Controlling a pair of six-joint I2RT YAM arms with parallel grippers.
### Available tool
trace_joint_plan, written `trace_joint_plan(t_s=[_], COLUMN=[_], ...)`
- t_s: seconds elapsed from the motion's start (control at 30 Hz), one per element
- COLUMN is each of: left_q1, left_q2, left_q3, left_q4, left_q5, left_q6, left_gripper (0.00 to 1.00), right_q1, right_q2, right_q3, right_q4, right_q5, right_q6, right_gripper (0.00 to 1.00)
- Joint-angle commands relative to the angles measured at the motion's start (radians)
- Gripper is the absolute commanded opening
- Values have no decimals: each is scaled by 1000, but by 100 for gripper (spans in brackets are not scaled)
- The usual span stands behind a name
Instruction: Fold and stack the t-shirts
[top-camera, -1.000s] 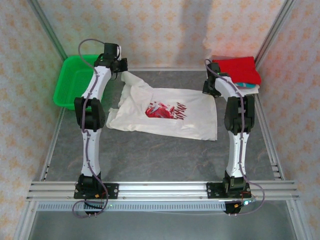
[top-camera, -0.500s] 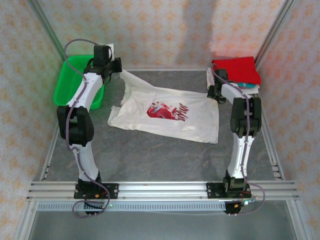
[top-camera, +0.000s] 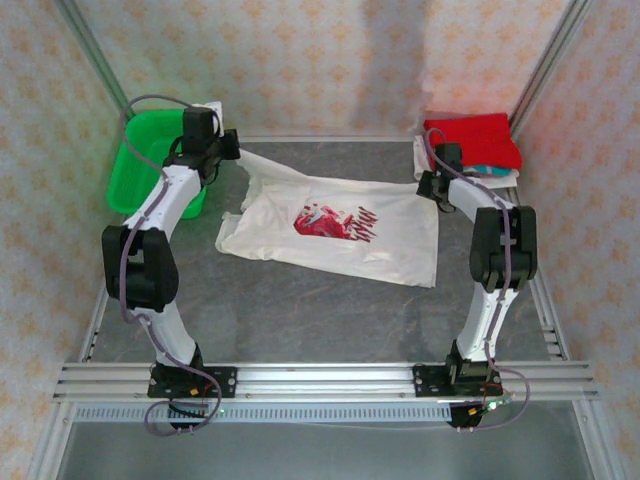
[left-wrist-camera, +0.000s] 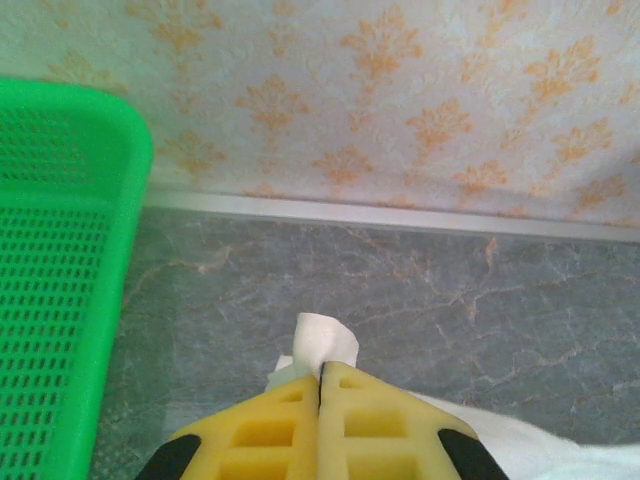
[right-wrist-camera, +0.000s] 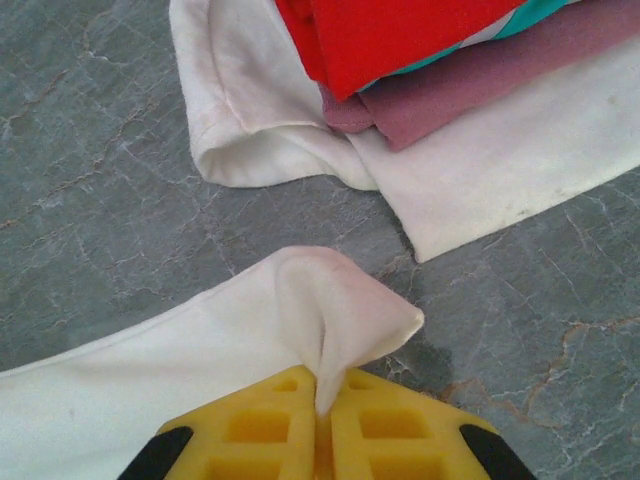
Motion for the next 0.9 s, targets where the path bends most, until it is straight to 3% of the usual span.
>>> trace_joint_plan(t_s=[0.0, 0.4, 0.87], left_q1=[0, -2, -6], left_q2=[-76, -195, -288], left_q3=[-54, -252, -402], left_q4=[84, 179, 217], left_q5=[-52, -116, -135], left_q6=[5, -21, -45], left_gripper=[0, 0, 0], right_q1=[0, 12, 48], right_q2=[-64, -219, -311], right_q3=[-55, -244, -351], right_q4=[32, 106, 85], right_q5=[11, 20, 82], right_q6=[32, 108, 135], right_gripper=[10, 10, 9])
